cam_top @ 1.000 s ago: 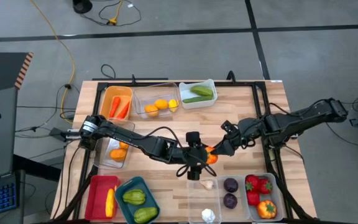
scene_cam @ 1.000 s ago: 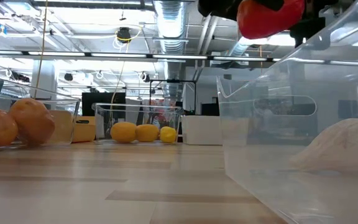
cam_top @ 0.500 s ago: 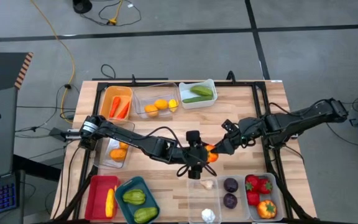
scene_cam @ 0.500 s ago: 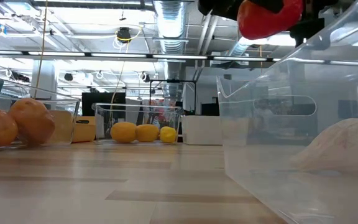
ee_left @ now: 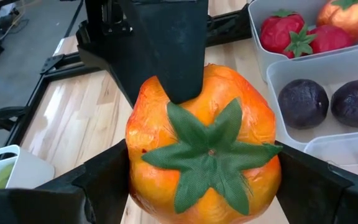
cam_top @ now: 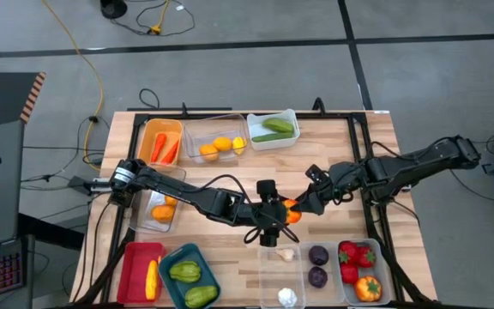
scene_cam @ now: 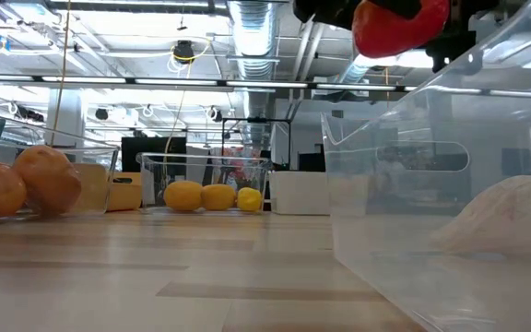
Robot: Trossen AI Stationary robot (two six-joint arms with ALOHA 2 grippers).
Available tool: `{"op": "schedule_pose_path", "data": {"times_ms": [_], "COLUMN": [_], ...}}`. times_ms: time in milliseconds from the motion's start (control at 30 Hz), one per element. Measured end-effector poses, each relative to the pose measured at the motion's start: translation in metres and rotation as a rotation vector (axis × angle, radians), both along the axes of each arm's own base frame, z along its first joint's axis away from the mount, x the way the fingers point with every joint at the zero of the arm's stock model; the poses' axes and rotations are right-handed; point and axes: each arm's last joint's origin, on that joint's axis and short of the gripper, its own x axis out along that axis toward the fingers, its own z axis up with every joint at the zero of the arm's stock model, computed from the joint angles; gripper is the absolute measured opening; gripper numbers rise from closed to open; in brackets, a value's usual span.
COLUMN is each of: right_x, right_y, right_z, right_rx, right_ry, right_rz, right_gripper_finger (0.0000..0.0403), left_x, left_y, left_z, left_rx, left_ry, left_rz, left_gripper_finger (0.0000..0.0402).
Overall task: Sort produce into baskets
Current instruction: Put the orange tomato into the gray bin
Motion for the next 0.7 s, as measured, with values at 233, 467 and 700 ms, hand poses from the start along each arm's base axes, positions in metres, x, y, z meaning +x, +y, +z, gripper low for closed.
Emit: {"op": "schedule_pose_path", "data": {"times_ms": [233, 467, 700], "right_x": [-0.0001, 0.0, -0.0001], "right_y": [-0.0002, 0.0, 0.0], "right_z": [-0.0006, -0.0003, -0.0005], "right_rx": [-0.003, -0.002, 0.024], "right_ry": [0.005, 0.002, 0.011], "right_rz": [-0.001, 0.003, -0.011], "right_gripper_finger": [0.0395, 0.0382, 0.0383], "left_x": [0.0, 0.0, 0.0008], "left_y": [-0.0001, -0.0001, 0.0029], "left_z": [0.0, -0.0001, -0.0001], "left_rx": [-0.002, 0.011, 0.041], "left_ry": [0.0, 0.004, 0.012], "left_rz": [-0.003, -0.011, -0.022], "left_gripper_finger": [0.0314, 0.0314, 0.0314]}}
